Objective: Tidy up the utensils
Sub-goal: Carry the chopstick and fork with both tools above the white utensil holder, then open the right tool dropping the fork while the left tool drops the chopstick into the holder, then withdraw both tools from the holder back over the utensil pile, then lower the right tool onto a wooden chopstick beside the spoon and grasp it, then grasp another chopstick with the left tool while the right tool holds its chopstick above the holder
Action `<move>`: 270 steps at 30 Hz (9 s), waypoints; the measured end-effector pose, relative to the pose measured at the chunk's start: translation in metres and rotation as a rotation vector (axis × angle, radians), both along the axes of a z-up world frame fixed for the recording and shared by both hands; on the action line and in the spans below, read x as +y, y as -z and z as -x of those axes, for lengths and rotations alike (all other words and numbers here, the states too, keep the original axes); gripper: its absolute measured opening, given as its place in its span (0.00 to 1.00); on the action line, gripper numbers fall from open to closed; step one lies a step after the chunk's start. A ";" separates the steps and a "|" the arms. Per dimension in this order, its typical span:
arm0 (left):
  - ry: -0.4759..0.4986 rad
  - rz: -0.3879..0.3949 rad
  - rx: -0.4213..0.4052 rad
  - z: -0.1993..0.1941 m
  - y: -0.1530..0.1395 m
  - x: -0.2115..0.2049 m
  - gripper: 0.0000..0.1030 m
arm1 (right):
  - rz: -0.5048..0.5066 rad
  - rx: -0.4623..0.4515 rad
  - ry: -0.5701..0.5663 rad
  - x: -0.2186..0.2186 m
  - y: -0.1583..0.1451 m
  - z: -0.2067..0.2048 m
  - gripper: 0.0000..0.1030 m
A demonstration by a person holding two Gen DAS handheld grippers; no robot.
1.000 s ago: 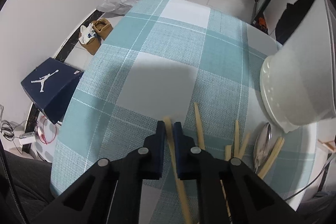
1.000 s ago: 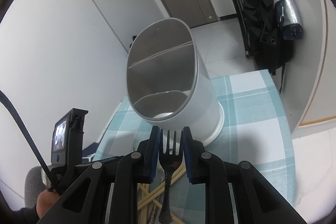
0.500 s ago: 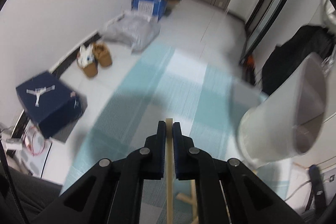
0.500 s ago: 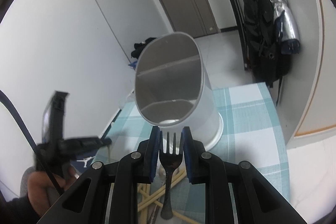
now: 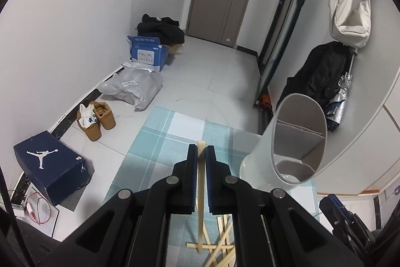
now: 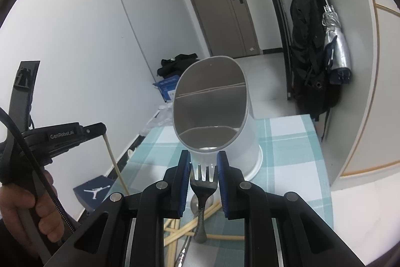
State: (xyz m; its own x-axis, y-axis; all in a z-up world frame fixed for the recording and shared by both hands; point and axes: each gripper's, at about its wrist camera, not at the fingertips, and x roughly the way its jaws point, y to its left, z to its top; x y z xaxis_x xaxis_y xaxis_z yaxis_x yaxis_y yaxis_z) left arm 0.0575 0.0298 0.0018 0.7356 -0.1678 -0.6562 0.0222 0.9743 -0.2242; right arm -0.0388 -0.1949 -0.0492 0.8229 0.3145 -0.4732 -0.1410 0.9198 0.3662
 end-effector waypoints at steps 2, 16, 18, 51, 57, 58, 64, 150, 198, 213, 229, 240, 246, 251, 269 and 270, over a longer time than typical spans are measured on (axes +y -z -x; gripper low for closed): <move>0.010 0.000 0.002 0.003 -0.001 0.000 0.03 | -0.002 -0.001 0.007 -0.001 0.000 0.002 0.20; 0.082 0.015 -0.039 0.025 -0.025 -0.011 0.03 | 0.005 -0.038 0.043 -0.003 -0.012 0.023 0.20; 0.092 0.028 -0.045 0.026 -0.029 -0.013 0.03 | 0.002 -0.044 0.050 -0.004 -0.015 0.025 0.20; 0.210 0.119 -0.340 -0.071 -0.117 -0.067 0.03 | -0.029 -0.158 0.064 -0.060 -0.164 -0.105 0.20; 0.263 0.099 -0.325 -0.085 -0.101 -0.074 0.03 | -0.015 -0.171 0.024 -0.061 -0.152 -0.126 0.20; 0.276 0.095 -0.325 -0.086 -0.099 -0.075 0.03 | -0.002 -0.174 0.011 -0.060 -0.148 -0.129 0.20; 0.354 0.081 -0.314 -0.087 -0.096 -0.081 0.03 | -0.009 -0.122 -0.032 -0.057 -0.127 -0.139 0.20; 0.016 0.063 0.123 0.012 0.051 0.027 0.98 | -0.008 0.298 -0.097 0.019 0.031 -0.028 0.89; -0.005 0.153 0.225 0.000 0.059 0.046 0.98 | 0.305 0.651 -0.178 0.056 0.082 -0.064 0.24; 0.085 -0.023 0.237 0.007 0.073 0.019 0.98 | 0.248 0.577 -0.112 0.053 0.087 -0.088 0.06; 0.327 -0.184 0.343 0.019 0.091 -0.055 0.98 | -0.190 0.457 -0.052 -0.042 0.062 -0.051 0.06; 0.376 -0.304 0.400 0.017 0.108 -0.073 0.74 | -0.440 0.222 0.041 -0.093 0.035 -0.033 0.06; 0.395 -0.328 0.418 0.014 0.114 -0.082 0.46 | -0.441 0.142 0.072 -0.098 0.028 -0.030 0.06; 0.400 -0.340 0.417 0.014 0.117 -0.087 0.18 | -0.400 0.091 0.073 -0.100 0.017 -0.022 0.06; 0.362 -0.199 0.364 0.002 0.101 -0.077 0.02 | -0.322 0.024 0.080 -0.086 0.005 -0.017 0.06; 0.357 -0.192 0.365 0.002 0.100 -0.076 0.02 | -0.316 0.018 0.084 -0.085 0.004 -0.016 0.06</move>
State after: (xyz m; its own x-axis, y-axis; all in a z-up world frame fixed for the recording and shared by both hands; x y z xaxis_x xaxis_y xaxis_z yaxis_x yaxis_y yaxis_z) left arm 0.0554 -0.0460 -0.0984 0.3732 -0.2177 -0.9018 0.3135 0.9445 -0.0983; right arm -0.0224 -0.2797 -0.0529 0.8445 0.3796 -0.3778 -0.0601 0.7682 0.6374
